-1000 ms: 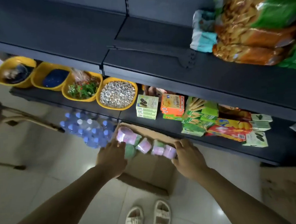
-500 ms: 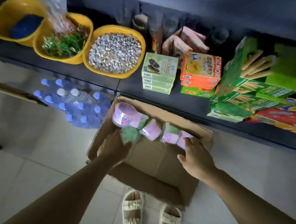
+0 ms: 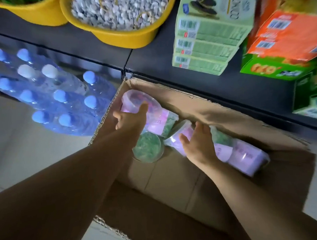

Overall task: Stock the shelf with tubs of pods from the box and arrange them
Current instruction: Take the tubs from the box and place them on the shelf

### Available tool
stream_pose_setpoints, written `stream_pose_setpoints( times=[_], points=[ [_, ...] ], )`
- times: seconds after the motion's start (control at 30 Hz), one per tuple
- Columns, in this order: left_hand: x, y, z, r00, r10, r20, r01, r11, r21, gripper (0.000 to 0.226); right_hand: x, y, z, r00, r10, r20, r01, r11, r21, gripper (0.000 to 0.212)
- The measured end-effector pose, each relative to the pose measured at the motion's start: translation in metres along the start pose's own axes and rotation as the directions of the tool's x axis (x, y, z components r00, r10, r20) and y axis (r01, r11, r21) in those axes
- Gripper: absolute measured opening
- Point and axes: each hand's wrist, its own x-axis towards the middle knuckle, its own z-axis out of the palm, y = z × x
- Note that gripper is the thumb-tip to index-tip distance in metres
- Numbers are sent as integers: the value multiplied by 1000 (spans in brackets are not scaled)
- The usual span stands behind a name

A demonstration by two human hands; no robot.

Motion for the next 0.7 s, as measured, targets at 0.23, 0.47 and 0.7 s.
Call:
stream_pose_setpoints(
  times=[0.23, 0.47, 0.7],
  points=[
    [19, -14, 9, 994, 32, -106, -40, 997, -72, 71, 41, 5, 45, 962, 266, 58, -267, 964, 18, 80],
    [-9, -28, -10, 994, 20, -106, -30, 995, -93, 74, 22, -4, 27, 949, 308, 68, -313, 945, 98, 63],
    [-88, -29, -57, 993, 29, -115, -52, 978, -200, 62, -60, -20, -45, 941, 310, 138, -334, 918, 215, 56]
  ],
)
